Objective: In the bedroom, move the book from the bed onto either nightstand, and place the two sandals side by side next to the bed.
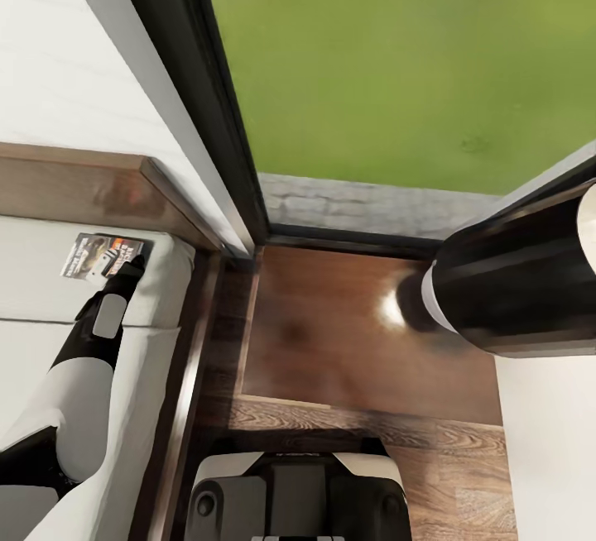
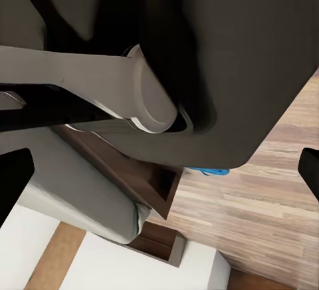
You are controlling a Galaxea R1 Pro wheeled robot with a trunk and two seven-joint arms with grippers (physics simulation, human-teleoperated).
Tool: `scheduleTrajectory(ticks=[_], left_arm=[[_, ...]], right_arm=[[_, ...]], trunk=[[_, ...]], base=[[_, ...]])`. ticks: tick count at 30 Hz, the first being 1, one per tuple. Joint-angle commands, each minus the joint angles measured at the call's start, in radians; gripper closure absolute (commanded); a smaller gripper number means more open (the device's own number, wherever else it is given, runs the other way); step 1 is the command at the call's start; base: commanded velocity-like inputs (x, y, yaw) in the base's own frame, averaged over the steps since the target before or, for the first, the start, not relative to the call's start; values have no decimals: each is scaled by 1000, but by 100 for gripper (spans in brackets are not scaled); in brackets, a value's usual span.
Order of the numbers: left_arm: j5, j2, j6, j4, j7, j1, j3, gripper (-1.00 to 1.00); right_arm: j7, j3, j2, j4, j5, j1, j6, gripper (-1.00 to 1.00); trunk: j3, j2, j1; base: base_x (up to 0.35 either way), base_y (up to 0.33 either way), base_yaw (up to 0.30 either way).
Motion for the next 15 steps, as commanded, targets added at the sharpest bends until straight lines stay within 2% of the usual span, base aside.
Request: scheduleTrajectory(ticks=[1, 11, 15], left_arm=[[10, 0, 6, -2, 4, 0, 0, -100], [10, 0, 6, -2, 4, 0, 0, -100], [10, 0, 6, -2, 4, 0, 0, -100]], right_arm=[[6, 8, 0, 3, -10, -1, -2, -100], [6, 8, 0, 4, -10, -1, -2, -100], [6, 8, 0, 3, -10, -1, -2, -100]], trunk=[[0, 0, 0], [0, 0, 0], [0, 0, 0]], base=[[0, 0, -12], [0, 0, -3], [0, 0, -145]])
